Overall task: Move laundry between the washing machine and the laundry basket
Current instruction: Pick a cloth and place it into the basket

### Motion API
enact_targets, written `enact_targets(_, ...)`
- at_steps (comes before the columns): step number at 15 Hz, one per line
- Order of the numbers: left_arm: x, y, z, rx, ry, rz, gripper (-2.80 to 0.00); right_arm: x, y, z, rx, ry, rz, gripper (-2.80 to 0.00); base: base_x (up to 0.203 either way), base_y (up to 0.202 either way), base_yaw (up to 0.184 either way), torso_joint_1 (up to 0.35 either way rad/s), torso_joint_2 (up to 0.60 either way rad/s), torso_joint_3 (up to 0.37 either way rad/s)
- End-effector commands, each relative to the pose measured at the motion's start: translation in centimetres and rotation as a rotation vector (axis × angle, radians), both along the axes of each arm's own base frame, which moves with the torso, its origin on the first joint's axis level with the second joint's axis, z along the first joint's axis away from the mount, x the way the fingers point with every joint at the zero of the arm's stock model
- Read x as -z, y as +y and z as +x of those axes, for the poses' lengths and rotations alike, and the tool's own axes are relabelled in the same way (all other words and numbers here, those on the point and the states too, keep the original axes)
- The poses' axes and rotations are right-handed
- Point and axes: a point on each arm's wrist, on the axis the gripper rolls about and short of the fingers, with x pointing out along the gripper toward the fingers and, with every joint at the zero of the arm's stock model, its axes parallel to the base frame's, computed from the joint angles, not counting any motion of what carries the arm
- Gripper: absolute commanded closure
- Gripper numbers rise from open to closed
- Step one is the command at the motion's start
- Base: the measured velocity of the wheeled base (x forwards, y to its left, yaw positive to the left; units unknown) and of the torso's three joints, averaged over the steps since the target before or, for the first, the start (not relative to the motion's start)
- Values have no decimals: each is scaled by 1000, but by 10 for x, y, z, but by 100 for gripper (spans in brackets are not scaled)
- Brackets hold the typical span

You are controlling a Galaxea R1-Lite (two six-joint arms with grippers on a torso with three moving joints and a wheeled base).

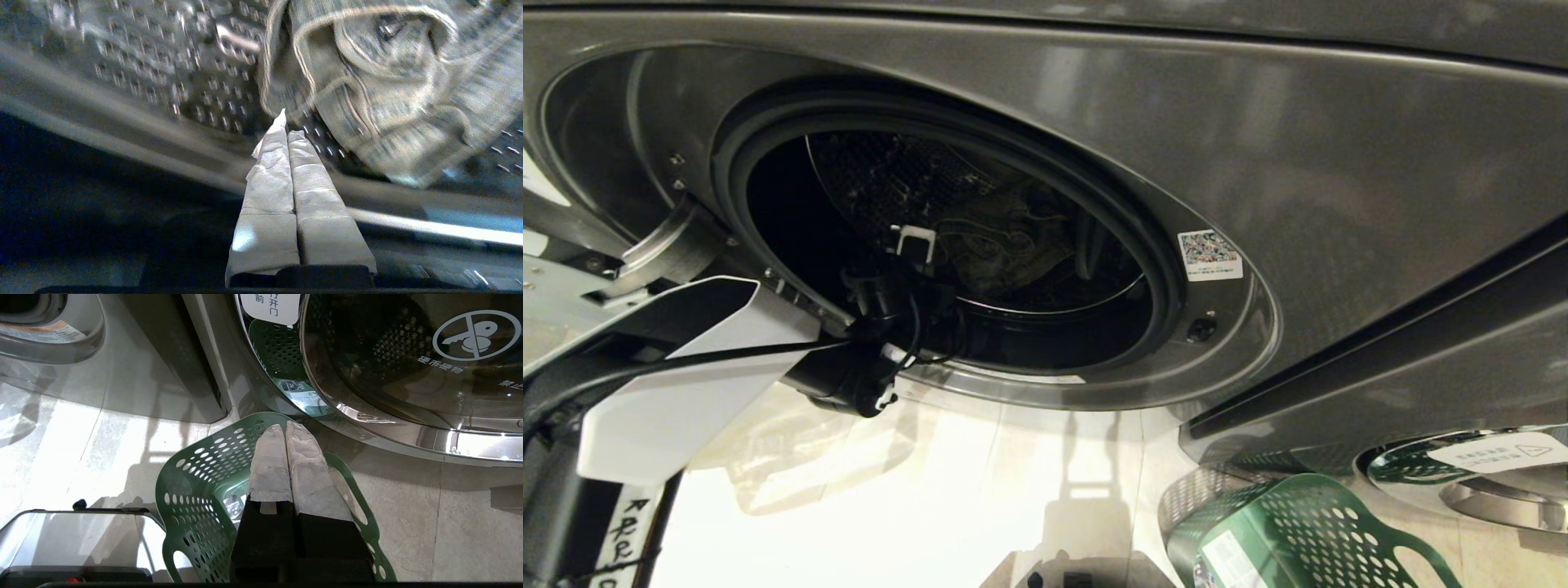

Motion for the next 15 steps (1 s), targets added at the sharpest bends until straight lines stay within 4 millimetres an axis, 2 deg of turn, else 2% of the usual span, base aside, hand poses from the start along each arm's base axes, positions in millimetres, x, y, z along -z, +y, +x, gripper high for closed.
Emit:
enact_targets(1,-15,-3,-11,14,-20,-26,0,0,0,0,-1,1,0,0,0,0,0,0,0,0)
enact_targets(5,-24,-18,-19,53,-48,-86,0,0,0,0,-1,1,0,0,0,0,0,0,0,0)
enact_targets(10,-53,-39,-39,118,-106,-134,0,0,0,0,-1,1,0,0,0,0,0,0,0,0)
enact_targets(12,-61,-39,-59,137,-90,-134,0,0,0,0,-1,0,0,0,0,0,0,0,0,0)
enact_targets(15,-67,-25,-110,154,-20,-116,0,0,0,0,-1,1,0,0,0,0,0,0,0,0)
